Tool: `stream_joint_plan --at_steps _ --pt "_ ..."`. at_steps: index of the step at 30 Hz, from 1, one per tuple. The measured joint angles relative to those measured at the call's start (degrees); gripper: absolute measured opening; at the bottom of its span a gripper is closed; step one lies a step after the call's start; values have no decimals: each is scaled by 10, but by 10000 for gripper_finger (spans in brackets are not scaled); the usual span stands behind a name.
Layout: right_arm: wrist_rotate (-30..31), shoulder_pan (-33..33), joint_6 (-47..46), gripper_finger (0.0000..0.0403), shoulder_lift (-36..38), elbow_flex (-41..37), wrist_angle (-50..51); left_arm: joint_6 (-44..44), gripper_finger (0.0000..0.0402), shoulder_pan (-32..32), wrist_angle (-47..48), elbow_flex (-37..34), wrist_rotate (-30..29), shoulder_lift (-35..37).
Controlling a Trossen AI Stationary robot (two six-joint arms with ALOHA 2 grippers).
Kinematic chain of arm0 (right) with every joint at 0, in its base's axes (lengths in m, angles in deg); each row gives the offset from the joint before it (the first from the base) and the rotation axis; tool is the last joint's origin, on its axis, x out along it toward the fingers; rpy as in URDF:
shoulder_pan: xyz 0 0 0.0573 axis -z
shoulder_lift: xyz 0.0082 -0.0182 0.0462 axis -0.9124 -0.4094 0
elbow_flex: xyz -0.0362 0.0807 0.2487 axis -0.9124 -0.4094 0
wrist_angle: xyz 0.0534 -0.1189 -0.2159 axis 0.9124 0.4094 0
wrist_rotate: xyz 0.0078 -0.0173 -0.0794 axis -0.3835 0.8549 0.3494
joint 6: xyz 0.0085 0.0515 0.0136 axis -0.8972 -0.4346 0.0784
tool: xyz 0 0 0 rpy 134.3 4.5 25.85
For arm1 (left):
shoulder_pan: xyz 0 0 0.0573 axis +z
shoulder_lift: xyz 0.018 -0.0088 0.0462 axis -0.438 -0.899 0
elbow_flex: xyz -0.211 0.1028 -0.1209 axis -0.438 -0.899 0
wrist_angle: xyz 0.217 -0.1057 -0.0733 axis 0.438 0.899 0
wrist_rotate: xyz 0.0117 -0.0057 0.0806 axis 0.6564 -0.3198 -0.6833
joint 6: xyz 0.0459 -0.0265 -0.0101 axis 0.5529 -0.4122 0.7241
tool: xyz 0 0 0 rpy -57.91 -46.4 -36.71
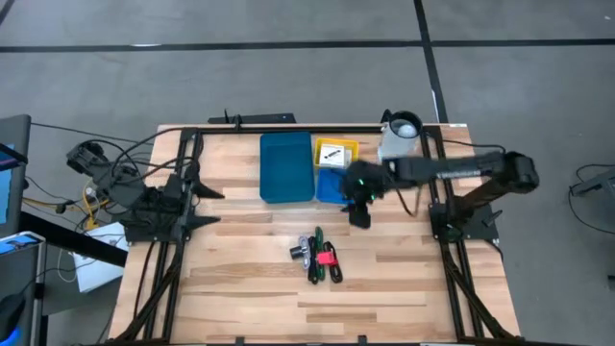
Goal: Pick and place items into bin
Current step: Put the pink charger adapter into the small blue bin
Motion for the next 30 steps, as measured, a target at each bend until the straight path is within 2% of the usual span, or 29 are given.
stream_joint_plan --at_steps 5,11,15,23,30 --pt "94 -80 -70 167 33 -139 -205 34 268 0 -67 -56 71 41" --pt "193 -164 -127 184 31 -213 -349 47 268 0 -65 -79 83 51" --pt "249 -214 -144 207 19 -218 -355 52 268 0 -53 -79 81 45" --pt "308 -270 -144 255 -52 -217 -393 85 268 0 -60 -79 80 36" --pt "303 -272 -174 260 -110 -216 -418 86 268 0 -62 -79 80 36"
